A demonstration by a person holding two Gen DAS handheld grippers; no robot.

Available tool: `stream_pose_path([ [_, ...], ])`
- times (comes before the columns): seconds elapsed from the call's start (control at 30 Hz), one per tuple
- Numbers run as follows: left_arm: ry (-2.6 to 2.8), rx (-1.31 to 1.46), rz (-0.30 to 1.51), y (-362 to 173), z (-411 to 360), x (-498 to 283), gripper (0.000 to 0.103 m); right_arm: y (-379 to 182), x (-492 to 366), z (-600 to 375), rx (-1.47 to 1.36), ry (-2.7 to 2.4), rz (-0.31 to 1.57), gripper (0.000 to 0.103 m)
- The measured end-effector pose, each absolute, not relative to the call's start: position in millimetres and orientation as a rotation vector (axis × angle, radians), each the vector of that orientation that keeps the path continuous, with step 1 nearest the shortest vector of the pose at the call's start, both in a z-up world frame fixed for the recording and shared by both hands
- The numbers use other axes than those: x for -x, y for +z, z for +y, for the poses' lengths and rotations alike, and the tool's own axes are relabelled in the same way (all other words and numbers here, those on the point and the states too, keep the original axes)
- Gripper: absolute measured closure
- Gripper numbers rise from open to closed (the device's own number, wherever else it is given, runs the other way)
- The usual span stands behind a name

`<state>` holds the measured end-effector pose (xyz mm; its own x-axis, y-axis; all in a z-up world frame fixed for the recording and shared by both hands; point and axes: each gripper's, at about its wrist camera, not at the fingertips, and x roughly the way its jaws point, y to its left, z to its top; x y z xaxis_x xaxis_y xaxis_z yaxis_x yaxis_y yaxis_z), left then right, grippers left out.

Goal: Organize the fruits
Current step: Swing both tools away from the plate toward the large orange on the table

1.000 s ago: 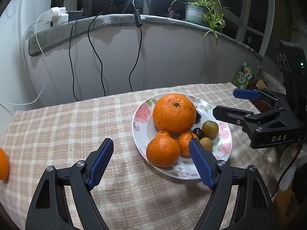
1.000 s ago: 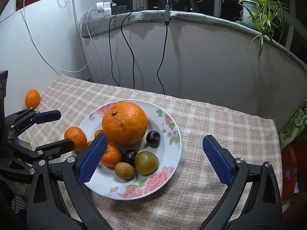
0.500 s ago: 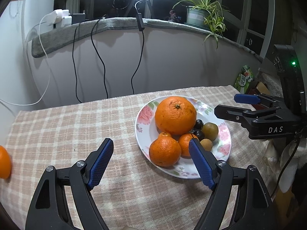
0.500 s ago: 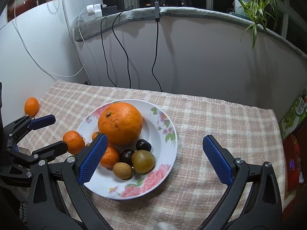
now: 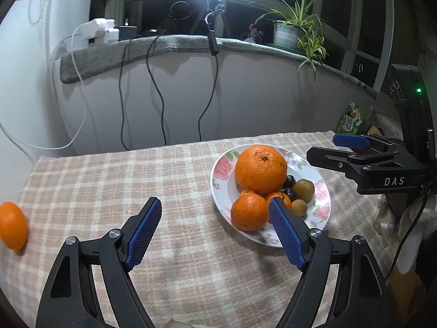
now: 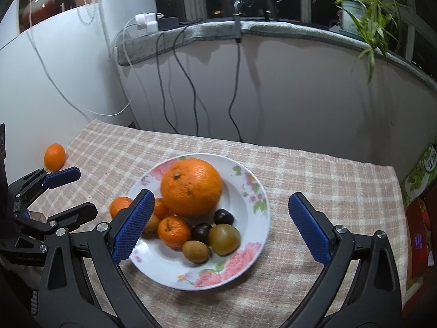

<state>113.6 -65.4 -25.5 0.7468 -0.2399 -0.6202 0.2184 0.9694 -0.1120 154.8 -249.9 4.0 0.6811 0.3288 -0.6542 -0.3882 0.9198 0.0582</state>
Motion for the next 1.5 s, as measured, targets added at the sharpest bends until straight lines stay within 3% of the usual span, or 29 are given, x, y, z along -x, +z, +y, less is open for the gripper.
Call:
stream_pose_path([
  [0.83,-0.023,0.158,0.647,-28.3,48.3,-78.0,0.022,15.2,-145.8,-102.5,0.319,0.602,0.625,0.003],
  [1.3,0.198,0.251,0.655,-54.8,129.1,-46.9,0.023,1.9,-158.9,6.9,0.342,0.819,0.679,0.003],
  [1.5,0.249,0.271,0.652,-62.9,153.6,-48.2,0.024,-9.0,-168.0,47.8,0.294,0.939,0.738,0.008],
])
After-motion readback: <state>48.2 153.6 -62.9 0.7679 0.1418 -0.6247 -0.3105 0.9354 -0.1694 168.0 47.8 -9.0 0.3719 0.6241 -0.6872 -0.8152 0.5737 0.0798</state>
